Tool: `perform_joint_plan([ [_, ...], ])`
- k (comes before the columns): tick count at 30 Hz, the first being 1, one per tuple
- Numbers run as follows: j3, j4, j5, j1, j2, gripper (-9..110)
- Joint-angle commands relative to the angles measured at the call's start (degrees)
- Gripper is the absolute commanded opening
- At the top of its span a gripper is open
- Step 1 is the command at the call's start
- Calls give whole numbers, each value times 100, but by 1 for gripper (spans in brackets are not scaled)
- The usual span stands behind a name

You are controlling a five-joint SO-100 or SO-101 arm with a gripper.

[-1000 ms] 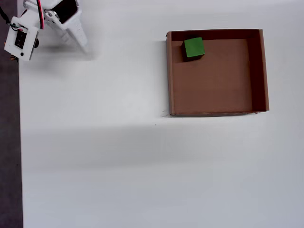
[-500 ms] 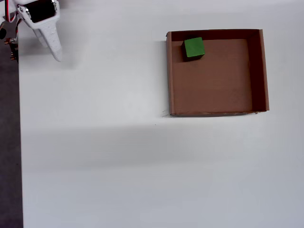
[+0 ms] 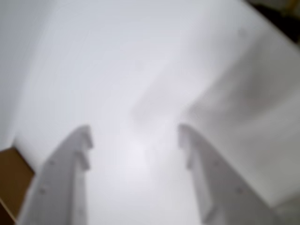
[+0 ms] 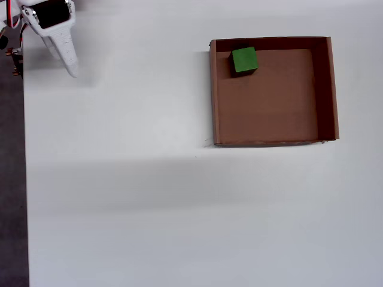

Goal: Grasp a green cube and put it in a box.

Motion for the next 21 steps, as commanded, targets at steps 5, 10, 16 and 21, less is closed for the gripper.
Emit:
perform_joint_plan([
  [5,-35,-158,35,-457,44,25],
  [10,-35,18,35,-475,44,25],
  [16,-35,18,35,-431,44,25],
  [21,-35,18,35,-431,44,25],
])
